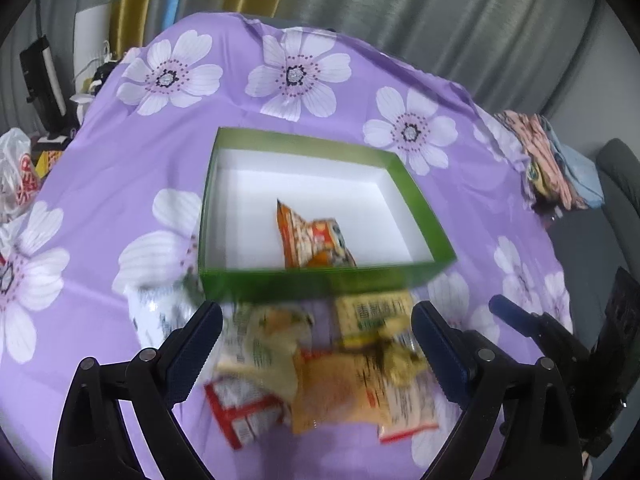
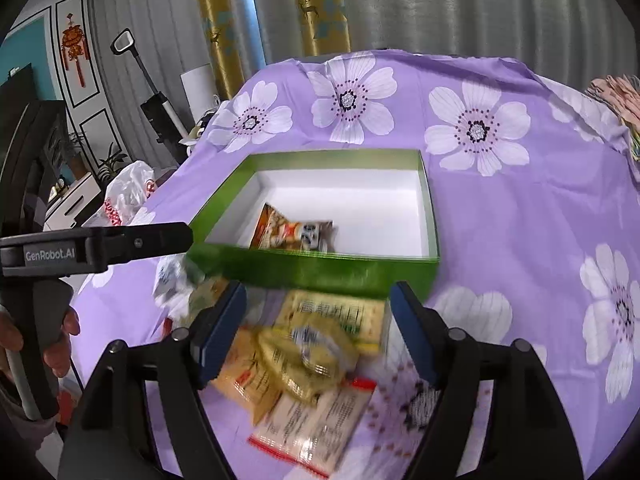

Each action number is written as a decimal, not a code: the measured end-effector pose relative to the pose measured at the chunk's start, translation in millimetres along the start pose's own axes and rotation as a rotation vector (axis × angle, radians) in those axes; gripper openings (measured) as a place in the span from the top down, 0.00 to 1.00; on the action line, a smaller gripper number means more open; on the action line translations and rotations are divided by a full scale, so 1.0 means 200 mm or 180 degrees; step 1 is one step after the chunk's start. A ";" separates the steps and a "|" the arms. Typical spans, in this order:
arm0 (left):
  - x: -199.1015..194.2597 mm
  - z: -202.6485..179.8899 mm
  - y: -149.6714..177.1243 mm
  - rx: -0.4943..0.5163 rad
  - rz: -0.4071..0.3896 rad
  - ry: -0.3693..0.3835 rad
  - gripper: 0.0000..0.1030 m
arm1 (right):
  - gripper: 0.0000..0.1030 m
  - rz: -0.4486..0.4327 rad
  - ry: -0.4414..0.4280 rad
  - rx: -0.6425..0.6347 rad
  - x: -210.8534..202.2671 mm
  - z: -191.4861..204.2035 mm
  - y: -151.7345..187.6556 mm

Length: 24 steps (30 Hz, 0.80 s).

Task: Organize snacks
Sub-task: 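Carry the orange bag into the green box and open the right gripper, then move the right gripper to the gold foil snack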

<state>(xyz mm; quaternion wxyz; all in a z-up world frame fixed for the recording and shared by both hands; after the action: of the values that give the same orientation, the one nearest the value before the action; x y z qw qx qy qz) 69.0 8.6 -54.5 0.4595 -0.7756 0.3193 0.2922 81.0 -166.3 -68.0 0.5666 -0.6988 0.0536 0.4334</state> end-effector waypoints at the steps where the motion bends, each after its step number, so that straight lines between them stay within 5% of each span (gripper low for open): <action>1: -0.02 0.00 0.03 -0.0015 0.0011 0.0009 0.07 | 0.26 0.0008 -0.0001 0.0019 -0.01 0.00 0.02; 12: -0.16 -0.03 0.20 0.0012 0.0099 -0.0234 0.06 | 0.25 0.0037 -0.0124 0.0132 -0.14 0.01 0.11; 24: -0.06 -0.18 0.27 0.0278 0.0242 -0.0095 0.06 | 0.19 0.0092 -0.0197 0.0110 -0.14 0.01 0.16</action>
<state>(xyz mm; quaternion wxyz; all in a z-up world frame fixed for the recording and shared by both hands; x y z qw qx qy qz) 25.5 -40.9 -60.1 0.4861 -0.7377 0.3541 0.3067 44.3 -186.8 -74.1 0.5736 -0.6743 0.0536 0.4620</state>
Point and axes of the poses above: each gripper's, at about its wrist camera, not at the fingertips, and x roughly the way its jaws point, z to its left, y to its underside, the point moved 4 cm from there along x, roughly the way its jaws point, and after that the axes turned 9 degrees about -x, right-handed, at the moved point
